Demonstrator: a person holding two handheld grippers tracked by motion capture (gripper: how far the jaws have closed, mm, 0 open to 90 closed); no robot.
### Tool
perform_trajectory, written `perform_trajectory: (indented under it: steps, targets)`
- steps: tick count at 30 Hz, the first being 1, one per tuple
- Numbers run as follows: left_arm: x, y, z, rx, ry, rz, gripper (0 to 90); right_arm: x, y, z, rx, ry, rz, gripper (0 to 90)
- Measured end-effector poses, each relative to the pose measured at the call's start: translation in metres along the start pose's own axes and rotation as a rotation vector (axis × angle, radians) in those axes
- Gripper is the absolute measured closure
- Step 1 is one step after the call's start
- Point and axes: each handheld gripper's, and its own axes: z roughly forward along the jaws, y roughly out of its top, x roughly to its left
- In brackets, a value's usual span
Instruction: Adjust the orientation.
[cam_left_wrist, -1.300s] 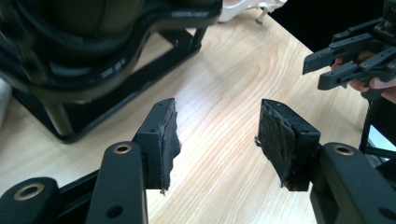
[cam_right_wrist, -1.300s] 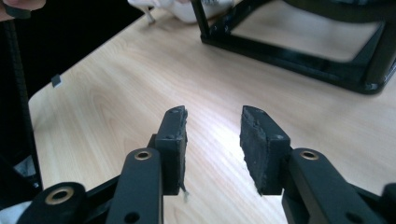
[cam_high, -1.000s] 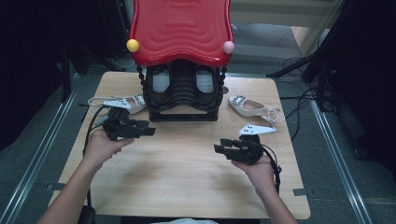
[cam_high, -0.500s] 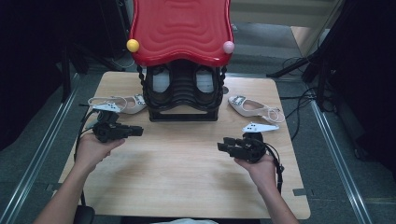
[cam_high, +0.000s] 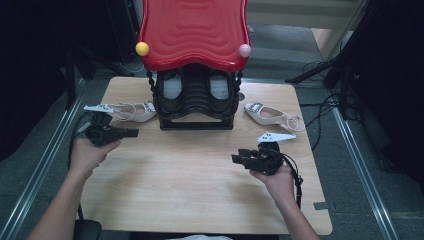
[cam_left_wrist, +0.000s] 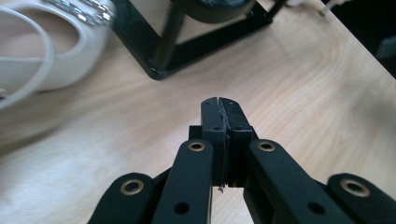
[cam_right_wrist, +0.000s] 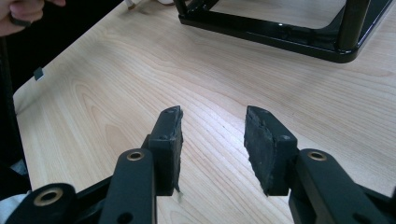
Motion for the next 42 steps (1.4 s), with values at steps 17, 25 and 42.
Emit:
perform_trajectory:
  steps: [17,25,42]
  targets:
    - [0.068,0.051,0.0,0.014,0.095,-0.069,90.0,0.0,-0.003,0.004,0.016,-0.004,0.008,58.2]
    - [0.095,0.05,0.0,0.011,0.152,-0.127,90.0,0.001,-0.008,0.003,0.012,0.004,0.002,57.9]
    - [0.108,0.027,0.024,0.133,0.13,-0.17,90.0,0.001,-0.014,0.003,0.035,-0.014,0.011,58.4]
